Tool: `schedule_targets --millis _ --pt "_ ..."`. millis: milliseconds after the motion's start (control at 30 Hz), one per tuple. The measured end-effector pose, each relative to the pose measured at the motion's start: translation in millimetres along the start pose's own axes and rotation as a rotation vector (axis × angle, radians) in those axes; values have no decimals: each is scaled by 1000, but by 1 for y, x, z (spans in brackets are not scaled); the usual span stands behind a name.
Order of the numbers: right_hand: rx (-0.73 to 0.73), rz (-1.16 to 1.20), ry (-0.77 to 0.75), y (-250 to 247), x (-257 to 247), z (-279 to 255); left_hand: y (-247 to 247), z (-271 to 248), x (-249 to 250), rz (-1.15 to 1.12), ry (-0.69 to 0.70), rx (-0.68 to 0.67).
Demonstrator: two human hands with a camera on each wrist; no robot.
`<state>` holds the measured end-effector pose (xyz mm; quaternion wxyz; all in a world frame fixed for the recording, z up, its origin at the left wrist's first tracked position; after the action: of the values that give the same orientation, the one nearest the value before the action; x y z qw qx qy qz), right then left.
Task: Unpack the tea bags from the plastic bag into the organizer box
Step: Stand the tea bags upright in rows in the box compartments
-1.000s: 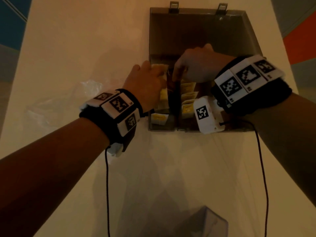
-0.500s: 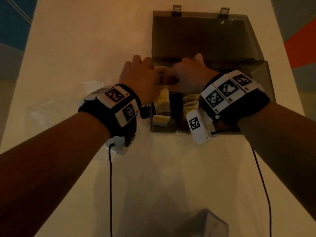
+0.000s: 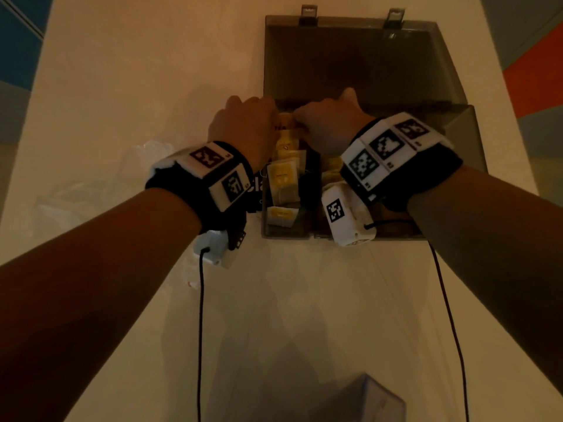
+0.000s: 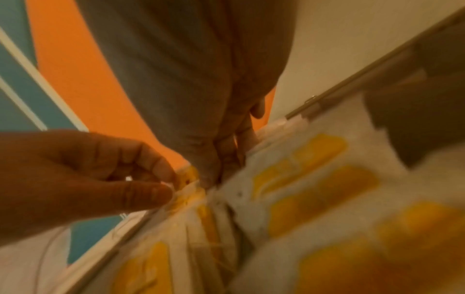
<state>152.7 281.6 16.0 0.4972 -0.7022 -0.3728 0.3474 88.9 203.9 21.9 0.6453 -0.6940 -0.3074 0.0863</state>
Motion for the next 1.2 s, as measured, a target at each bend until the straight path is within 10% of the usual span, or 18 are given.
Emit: schedule_targets --millis 467,600,767,1200 --pt "210 -39 61 -20 7 -7 9 -2 6 305 197 -92" --pt "55 41 -1 -27 0 -31 -8 -9 4 39 159 31" --pt "-134 -182 -114 -3 -14 -48 -1 -19 11 227 241 -148" --pt "-85 -150 -107 4 -20 -62 1 -11 4 222 179 -42"
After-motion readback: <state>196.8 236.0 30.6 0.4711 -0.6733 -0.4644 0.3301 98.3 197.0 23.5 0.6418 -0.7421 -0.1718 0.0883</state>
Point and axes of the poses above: each hand's wrist, its own z-axis towards the middle knuckle, its own y-axis out of the palm, x = y × z, the point moved 5 cm from there along z, towards the middle knuckle, and after that the axes turned 6 degrees about x, right-handed, at the moved point
